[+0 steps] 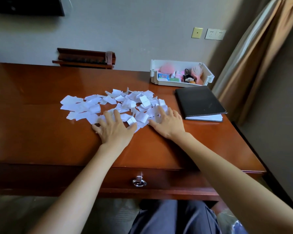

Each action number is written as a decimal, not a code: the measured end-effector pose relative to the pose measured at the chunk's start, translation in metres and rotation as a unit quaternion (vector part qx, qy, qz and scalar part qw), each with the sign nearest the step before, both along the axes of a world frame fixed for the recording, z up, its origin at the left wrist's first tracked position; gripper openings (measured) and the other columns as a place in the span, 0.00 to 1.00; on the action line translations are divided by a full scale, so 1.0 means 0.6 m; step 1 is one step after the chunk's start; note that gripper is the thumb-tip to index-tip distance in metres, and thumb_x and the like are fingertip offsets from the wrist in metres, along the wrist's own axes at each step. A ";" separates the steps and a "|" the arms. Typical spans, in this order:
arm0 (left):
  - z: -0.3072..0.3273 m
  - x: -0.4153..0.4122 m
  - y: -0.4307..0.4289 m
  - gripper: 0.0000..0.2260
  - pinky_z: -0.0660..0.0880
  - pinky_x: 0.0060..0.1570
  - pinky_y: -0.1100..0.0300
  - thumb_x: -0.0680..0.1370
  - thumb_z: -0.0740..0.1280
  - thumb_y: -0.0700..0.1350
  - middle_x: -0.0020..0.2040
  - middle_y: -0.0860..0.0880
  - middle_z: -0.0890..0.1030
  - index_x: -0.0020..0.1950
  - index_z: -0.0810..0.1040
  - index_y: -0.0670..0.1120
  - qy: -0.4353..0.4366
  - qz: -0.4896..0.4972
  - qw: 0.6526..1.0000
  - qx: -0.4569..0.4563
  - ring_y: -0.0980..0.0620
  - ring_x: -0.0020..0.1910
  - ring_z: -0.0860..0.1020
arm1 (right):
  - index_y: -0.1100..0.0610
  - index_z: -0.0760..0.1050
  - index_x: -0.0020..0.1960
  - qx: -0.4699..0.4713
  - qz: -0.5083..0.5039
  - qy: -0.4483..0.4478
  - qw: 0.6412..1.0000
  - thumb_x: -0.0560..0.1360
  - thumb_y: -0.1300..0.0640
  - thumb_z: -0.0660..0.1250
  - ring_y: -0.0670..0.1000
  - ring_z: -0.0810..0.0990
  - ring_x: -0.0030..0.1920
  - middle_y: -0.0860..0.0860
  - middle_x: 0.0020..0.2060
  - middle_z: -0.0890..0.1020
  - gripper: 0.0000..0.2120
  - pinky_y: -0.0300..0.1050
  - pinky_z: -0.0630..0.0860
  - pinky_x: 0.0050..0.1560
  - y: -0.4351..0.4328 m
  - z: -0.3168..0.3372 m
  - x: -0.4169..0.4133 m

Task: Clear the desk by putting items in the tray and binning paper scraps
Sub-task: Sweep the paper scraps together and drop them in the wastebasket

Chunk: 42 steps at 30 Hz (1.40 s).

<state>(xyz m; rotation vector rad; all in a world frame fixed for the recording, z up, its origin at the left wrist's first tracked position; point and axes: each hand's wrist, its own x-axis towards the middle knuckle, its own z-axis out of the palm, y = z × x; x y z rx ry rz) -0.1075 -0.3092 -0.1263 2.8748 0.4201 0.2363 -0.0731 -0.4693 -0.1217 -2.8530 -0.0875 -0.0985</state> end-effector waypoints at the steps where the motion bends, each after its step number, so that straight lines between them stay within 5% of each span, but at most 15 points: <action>1: 0.001 0.003 0.000 0.32 0.58 0.67 0.44 0.77 0.55 0.63 0.71 0.40 0.61 0.74 0.57 0.45 0.002 -0.004 1.000 -0.001 0.39 0.70 0.60 | 0.49 0.58 0.73 -0.012 0.004 -0.004 1.000 0.75 0.37 0.55 0.61 0.62 0.70 0.59 0.69 0.65 0.30 0.52 0.58 0.70 0.002 -0.001 0.003; 9: 0.008 0.024 -0.014 0.15 0.72 0.50 0.54 0.81 0.59 0.44 0.60 0.41 0.71 0.66 0.66 0.41 -0.051 -0.047 0.998 0.011 0.42 0.57 0.75 | 0.60 0.70 0.61 -0.028 0.033 -0.097 0.994 0.78 0.49 0.58 0.61 0.70 0.57 0.59 0.58 0.71 0.17 0.51 0.70 0.54 0.003 0.004 0.006; 13: -0.064 0.106 -0.012 0.21 0.77 0.45 0.41 0.78 0.63 0.55 0.53 0.45 0.73 0.69 0.67 0.49 -0.065 -0.041 0.997 -0.012 0.39 0.49 0.80 | 0.62 0.72 0.56 0.014 0.004 -0.131 0.991 0.79 0.55 0.57 0.63 0.76 0.49 0.61 0.51 0.74 0.12 0.47 0.67 0.42 -0.001 0.009 0.009; 14: -0.051 0.100 -0.009 0.20 0.77 0.47 0.42 0.79 0.62 0.51 0.55 0.44 0.74 0.70 0.67 0.48 -0.063 -0.042 0.997 -0.013 0.38 0.51 0.80 | 0.63 0.72 0.54 0.027 -0.013 -0.138 0.990 0.79 0.57 0.57 0.64 0.76 0.48 0.61 0.49 0.75 0.11 0.47 0.67 0.41 -0.002 0.010 0.011; 16: 0.016 0.054 -0.018 0.15 0.77 0.50 0.50 0.81 0.59 0.40 0.60 0.41 0.75 0.68 0.67 0.41 -0.069 -0.056 0.996 -0.014 0.39 0.56 0.78 | 0.63 0.72 0.54 0.048 -0.041 -0.148 0.987 0.79 0.60 0.56 0.65 0.77 0.47 0.62 0.48 0.75 0.10 0.49 0.68 0.40 -0.005 0.015 0.013; 20: 0.055 0.057 -0.024 0.15 0.77 0.50 0.54 0.80 0.59 0.36 0.61 0.38 0.76 0.67 0.68 0.38 -0.142 -0.060 0.987 -0.051 0.40 0.56 0.79 | 0.64 0.70 0.56 0.074 -0.062 -0.144 0.985 0.78 0.65 0.56 0.65 0.76 0.48 0.62 0.49 0.76 0.09 0.50 0.66 0.41 -0.012 0.029 0.020; 30: 0.112 0.070 -0.065 0.11 0.73 0.35 0.55 0.82 0.55 0.38 0.49 0.36 0.78 0.57 0.74 0.34 -0.223 -0.077 0.941 -0.245 0.43 0.42 0.76 | 0.67 0.74 0.55 0.240 -0.102 -0.134 0.956 0.79 0.66 0.57 0.59 0.80 0.50 0.62 0.51 0.81 0.09 0.35 0.66 0.34 -0.047 0.078 0.046; 34: 0.108 0.060 -0.102 0.11 0.74 0.37 0.55 0.82 0.55 0.40 0.47 0.38 0.76 0.58 0.74 0.36 -0.214 -0.090 0.922 -0.309 0.43 0.44 0.76 | 0.69 0.75 0.53 0.299 -0.114 -0.152 0.935 0.79 0.65 0.55 0.56 0.77 0.43 0.63 0.48 0.82 0.12 0.39 0.66 0.37 -0.077 0.076 0.027; 37: 0.107 0.042 -0.151 0.11 0.65 0.31 0.60 0.81 0.55 0.39 0.43 0.40 0.74 0.55 0.74 0.35 -0.204 -0.110 0.915 -0.330 0.46 0.41 0.71 | 0.68 0.76 0.50 0.300 -0.131 -0.180 0.928 0.77 0.66 0.56 0.52 0.72 0.41 0.61 0.41 0.80 0.10 0.40 0.59 0.35 -0.123 0.074 -0.002; 42: 0.101 -0.002 -0.272 0.11 0.63 0.38 0.58 0.81 0.57 0.40 0.52 0.36 0.79 0.54 0.75 0.35 -0.188 -0.187 0.897 -0.355 0.40 0.49 0.75 | 0.68 0.75 0.42 0.315 -0.174 -0.256 0.897 0.74 0.68 0.59 0.48 0.67 0.37 0.62 0.33 0.78 0.07 0.41 0.62 0.33 -0.234 0.055 -0.075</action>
